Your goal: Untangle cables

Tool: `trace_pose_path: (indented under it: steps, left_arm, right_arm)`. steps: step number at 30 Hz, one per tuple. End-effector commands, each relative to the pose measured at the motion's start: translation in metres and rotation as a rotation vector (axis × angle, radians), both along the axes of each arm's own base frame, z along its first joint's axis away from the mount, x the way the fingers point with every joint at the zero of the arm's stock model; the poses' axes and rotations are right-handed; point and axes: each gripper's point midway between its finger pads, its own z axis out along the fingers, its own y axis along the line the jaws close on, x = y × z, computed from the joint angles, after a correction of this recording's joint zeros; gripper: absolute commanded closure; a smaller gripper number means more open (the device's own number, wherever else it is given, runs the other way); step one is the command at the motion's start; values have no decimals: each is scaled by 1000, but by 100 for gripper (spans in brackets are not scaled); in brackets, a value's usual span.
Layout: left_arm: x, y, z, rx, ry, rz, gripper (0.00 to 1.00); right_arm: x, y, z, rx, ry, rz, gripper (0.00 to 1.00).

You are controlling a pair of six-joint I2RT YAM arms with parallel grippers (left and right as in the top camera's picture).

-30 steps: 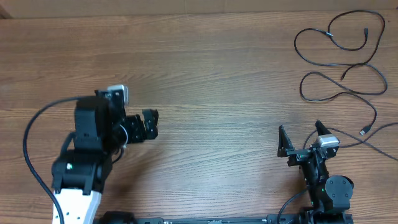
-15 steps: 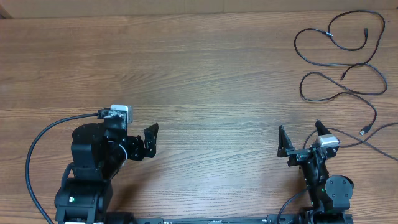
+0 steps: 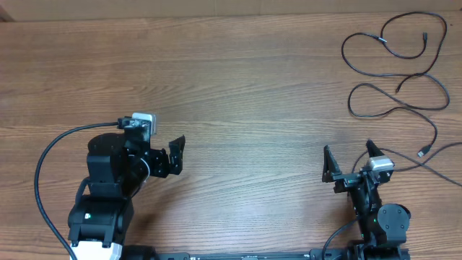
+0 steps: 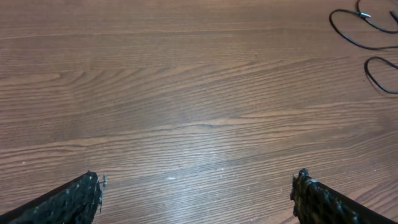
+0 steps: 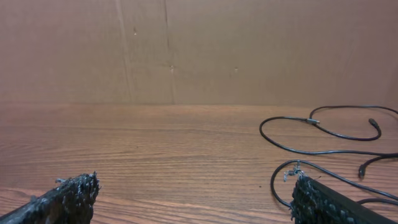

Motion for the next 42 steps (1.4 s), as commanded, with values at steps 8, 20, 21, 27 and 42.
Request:
trace_pose_path:
  steps: [8, 20, 21, 27, 42]
  left_arm:
    - [1, 0, 1, 13, -16, -21, 0]
    - [4, -1, 6, 11, -41, -21, 0]
    - [4, -1, 6, 11, -43, -21, 1]
    - [4, -1, 6, 11, -42, -21, 0]
    - [4, -1, 6, 9, -41, -20, 1]
  right_arm:
    - [0, -1, -2, -5, -4, -7, 0]
    - [0, -1, -2, -5, -4, -7, 0]
    - [0, -1, -2, -5, -4, -7, 0]
    - [0, -1, -2, -5, -4, -7, 0]
    - [0, -1, -2, -5, -4, -7, 0]
